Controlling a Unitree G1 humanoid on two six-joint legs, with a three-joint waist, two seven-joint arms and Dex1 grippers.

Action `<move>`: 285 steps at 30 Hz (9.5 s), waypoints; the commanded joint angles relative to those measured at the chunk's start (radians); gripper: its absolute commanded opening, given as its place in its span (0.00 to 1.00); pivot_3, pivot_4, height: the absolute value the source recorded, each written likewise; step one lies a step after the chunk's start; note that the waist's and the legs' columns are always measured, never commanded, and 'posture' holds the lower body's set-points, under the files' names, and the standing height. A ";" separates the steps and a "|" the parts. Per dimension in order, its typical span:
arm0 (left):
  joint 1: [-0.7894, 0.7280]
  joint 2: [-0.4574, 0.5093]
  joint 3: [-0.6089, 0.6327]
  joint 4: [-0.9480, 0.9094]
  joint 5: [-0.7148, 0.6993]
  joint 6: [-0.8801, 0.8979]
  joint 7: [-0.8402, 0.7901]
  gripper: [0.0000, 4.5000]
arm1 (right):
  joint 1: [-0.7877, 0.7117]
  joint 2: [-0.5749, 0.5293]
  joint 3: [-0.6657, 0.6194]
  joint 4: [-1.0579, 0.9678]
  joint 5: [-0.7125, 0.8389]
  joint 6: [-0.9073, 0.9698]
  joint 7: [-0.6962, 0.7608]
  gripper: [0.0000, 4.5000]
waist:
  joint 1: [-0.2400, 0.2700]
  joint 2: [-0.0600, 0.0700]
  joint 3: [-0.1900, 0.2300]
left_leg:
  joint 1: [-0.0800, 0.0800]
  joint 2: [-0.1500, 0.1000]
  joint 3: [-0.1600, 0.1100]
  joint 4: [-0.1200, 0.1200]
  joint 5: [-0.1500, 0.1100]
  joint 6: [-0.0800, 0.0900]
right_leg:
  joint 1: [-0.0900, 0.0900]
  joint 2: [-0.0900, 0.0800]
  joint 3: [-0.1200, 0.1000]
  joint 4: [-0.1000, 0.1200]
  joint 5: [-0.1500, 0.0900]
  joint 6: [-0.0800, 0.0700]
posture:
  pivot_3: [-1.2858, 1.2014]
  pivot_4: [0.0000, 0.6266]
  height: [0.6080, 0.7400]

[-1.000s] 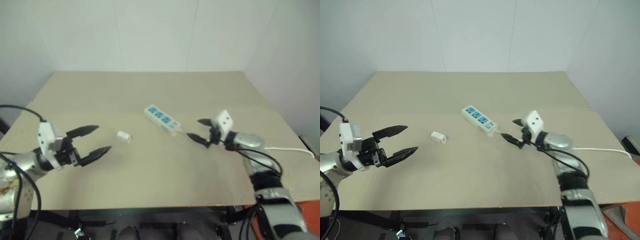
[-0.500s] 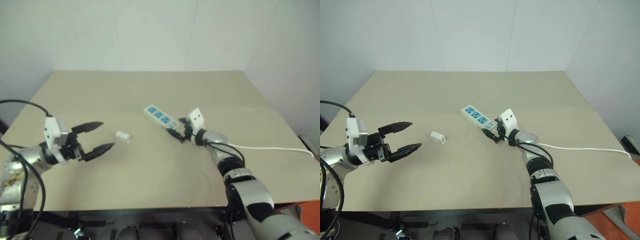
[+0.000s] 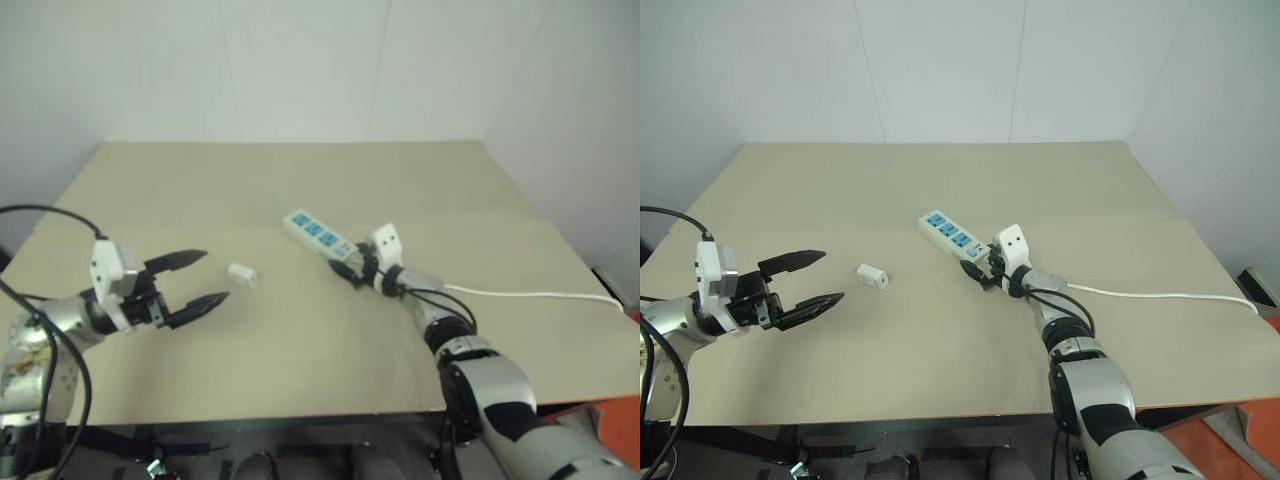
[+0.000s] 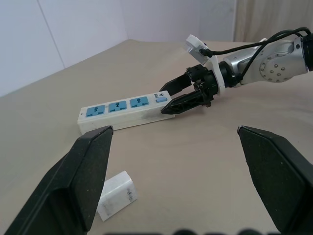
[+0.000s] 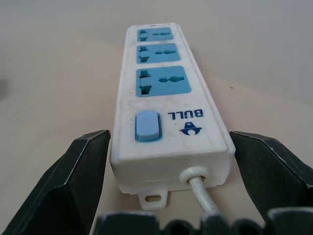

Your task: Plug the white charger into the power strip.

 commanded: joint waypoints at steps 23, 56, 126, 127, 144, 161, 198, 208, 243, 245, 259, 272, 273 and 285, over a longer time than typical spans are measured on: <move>-0.027 -0.002 -0.008 -0.024 -0.005 -0.022 0.004 0.98 | 0.001 0.063 -0.009 0.046 -0.028 -0.105 -0.071 1.00 | -0.024 0.000 0.000 | 0.001 0.000 -0.001 -0.002 0.000 0.000 | 0.000 0.001 0.000 0.000 0.000 0.000 | 0.52 0.24 1.00; -0.075 -0.011 -0.054 0.012 0.000 -0.027 -0.031 1.00 | 0.374 -0.168 -0.072 -0.419 0.129 -0.149 0.241 0.76 | 0.001 0.000 0.000 | 0.000 -0.001 -0.002 -0.003 0.000 0.000 | 0.000 0.000 -0.001 -0.001 -0.004 0.005 | 0.52 0.24 1.00; -1.346 -0.322 -1.191 1.452 1.172 -0.677 -0.276 1.00 | 0.557 -0.191 0.209 -0.626 0.107 -0.087 0.634 0.76 | -0.010 -0.004 0.001 | 0.001 0.000 -0.008 0.003 0.000 0.001 | 0.002 0.007 0.000 0.004 -0.005 0.008 | 0.52 0.24 1.00; -1.345 -0.326 -1.186 1.454 1.179 -0.675 -0.273 1.00 | 0.559 -0.192 0.210 -0.627 0.106 -0.088 0.632 0.76 | -0.010 -0.004 0.001 | 0.001 0.000 -0.008 0.003 0.000 0.001 | 0.002 0.007 0.000 0.004 -0.005 0.008 | 0.52 0.24 1.00; -1.293 -0.366 -1.122 1.468 1.262 -0.643 -0.249 1.00 | 0.590 -0.207 0.213 -0.673 0.099 -0.065 0.592 0.76 | -0.009 -0.005 0.001 | 0.001 -0.001 -0.009 0.003 0.000 0.001 | 0.003 0.007 0.000 0.004 -0.005 0.008 | 0.52 0.24 1.00; -1.268 -0.380 -1.121 1.476 1.328 -0.622 -0.209 0.65 | 0.608 -0.220 0.226 -0.685 0.087 -0.060 0.578 0.76 | -0.008 -0.005 0.001 | 0.001 -0.001 -0.009 0.003 0.000 0.001 | 0.003 0.007 0.000 0.004 -0.005 0.008 | 0.52 0.24 1.00; -1.018 0.017 -0.737 0.858 -0.205 -0.102 -0.475 0.22 | 0.457 -0.228 0.257 -0.515 0.093 -0.091 0.687 0.76 | -0.008 -0.004 0.001 | 0.008 -0.001 -0.009 0.007 0.000 0.001 | 0.005 0.006 0.000 0.016 -0.008 0.007 | 0.52 0.24 1.00; -0.827 -0.095 -0.657 0.809 -0.116 -0.066 -0.475 0.22 | 0.393 -0.211 0.252 -0.405 0.083 -0.135 0.731 0.76 | -0.009 -0.005 -0.001 | 0.010 0.002 -0.009 0.008 0.000 0.001 | 0.007 0.010 0.000 0.017 -0.008 0.005 | 0.52 0.24 1.00; -0.775 -0.288 -0.676 0.876 0.060 -0.124 -0.475 0.22 | 0.408 -0.194 0.261 -0.386 0.044 -0.170 0.690 0.76 | -0.015 -0.006 -0.001 | 0.013 0.008 -0.009 0.008 0.000 0.000 | 0.008 0.017 0.001 0.017 -0.007 0.003 | 0.52 0.24 1.00; -0.773 -0.289 -0.684 0.879 0.062 -0.127 -0.475 0.22 | 0.411 -0.194 0.261 -0.389 0.044 -0.169 0.689 0.76 | -0.015 -0.006 -0.001 | 0.013 0.008 -0.009 0.008 0.000 0.000 | 0.008 0.017 0.001 0.017 -0.007 0.003 | 0.52 0.24 1.00; -0.791 -0.325 -0.703 0.951 0.090 -0.156 -0.475 0.22 | 0.419 -0.198 0.261 -0.400 0.042 -0.162 0.678 0.76 | -0.015 -0.006 -0.002 | 0.014 0.008 -0.009 0.008 0.000 0.000 | 0.009 0.017 0.001 0.017 -0.007 0.002 | 0.52 0.24 1.00; -0.794 -0.310 -0.740 0.973 0.104 -0.183 -0.475 0.22 | 0.423 -0.195 0.264 -0.399 0.039 -0.161 0.673 0.76 | -0.015 -0.006 -0.002 | 0.020 0.008 -0.009 0.006 0.000 0.000 | 0.015 0.017 0.001 0.015 -0.008 0.001 | 0.52 0.24 1.00; -0.794 -0.310 -0.741 0.974 0.105 -0.185 -0.475 0.22 | 0.423 -0.195 0.265 -0.400 0.039 -0.161 0.673 0.76 | -0.015 -0.006 -0.002 | 0.020 0.008 -0.009 0.006 0.000 0.000 | 0.015 0.017 0.001 0.015 -0.008 0.001 | 0.52 0.24 1.00; -0.828 -0.307 -0.764 1.024 0.111 -0.203 -0.475 0.22 | 0.423 -0.197 0.275 -0.397 0.035 -0.163 0.670 0.76 | -0.017 -0.006 -0.002 | 0.023 0.008 -0.009 0.004 0.000 0.000 | 0.017 0.017 0.001 0.014 -0.009 0.000 | 0.52 0.24 1.00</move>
